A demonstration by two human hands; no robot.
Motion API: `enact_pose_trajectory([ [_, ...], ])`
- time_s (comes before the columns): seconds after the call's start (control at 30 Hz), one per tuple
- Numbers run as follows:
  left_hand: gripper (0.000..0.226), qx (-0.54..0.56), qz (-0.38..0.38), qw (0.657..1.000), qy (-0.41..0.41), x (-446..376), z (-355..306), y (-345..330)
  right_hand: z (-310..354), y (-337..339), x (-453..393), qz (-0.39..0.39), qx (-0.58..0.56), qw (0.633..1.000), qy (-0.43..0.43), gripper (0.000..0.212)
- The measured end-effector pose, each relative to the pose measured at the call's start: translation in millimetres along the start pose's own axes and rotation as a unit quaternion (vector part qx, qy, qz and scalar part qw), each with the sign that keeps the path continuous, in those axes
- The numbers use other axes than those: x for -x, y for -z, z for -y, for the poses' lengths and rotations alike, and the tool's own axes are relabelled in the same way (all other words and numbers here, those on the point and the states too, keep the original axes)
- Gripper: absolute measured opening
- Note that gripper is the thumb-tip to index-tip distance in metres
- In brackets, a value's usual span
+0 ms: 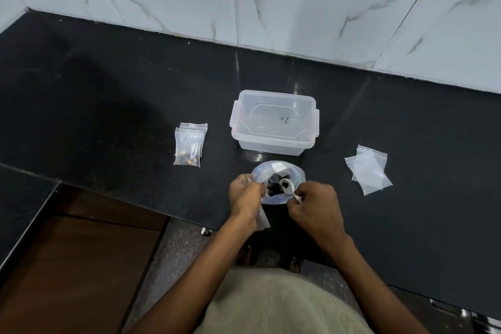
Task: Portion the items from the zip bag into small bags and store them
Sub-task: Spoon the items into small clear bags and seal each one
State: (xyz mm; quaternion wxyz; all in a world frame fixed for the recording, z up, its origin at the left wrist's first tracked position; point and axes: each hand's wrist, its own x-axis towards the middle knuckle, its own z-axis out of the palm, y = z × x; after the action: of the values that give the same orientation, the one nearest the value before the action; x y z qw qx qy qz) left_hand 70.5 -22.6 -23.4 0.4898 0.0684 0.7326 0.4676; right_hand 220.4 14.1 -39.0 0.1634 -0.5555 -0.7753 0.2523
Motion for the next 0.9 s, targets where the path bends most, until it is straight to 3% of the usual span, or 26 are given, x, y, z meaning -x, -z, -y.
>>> enact_pose_trajectory([
  [0.3, 0.034, -0.032, 0.017, 0.999, -0.033, -3, 3, -1, 7, 1, -3, -0.004, 0.019, 0.999, 0.029, 0.022],
  [0.47, 0.024, -0.107, -0.030, 0.992, -0.062, -7, 2, 5, 6, 1, 2, -0.055, -0.041, 0.996, 0.059, 0.021],
  [0.63, 0.019, -0.135, -0.032, 0.987, -0.085, -9, -1, 6, 4, 0, 7, -0.087, -0.082, 0.984, 0.131, 0.012],
  [0.8, 0.005, -0.139, -0.019, 0.983, -0.116, -9, -5, 6, 1, -5, 2, -0.048, -0.063, 0.990, 0.114, 0.017],
  [0.9, 0.019, -0.103, -0.025, 0.985, -0.139, -8, -5, 5, 1, -6, -1, -0.023, -0.042, 0.995, 0.085, 0.016],
])
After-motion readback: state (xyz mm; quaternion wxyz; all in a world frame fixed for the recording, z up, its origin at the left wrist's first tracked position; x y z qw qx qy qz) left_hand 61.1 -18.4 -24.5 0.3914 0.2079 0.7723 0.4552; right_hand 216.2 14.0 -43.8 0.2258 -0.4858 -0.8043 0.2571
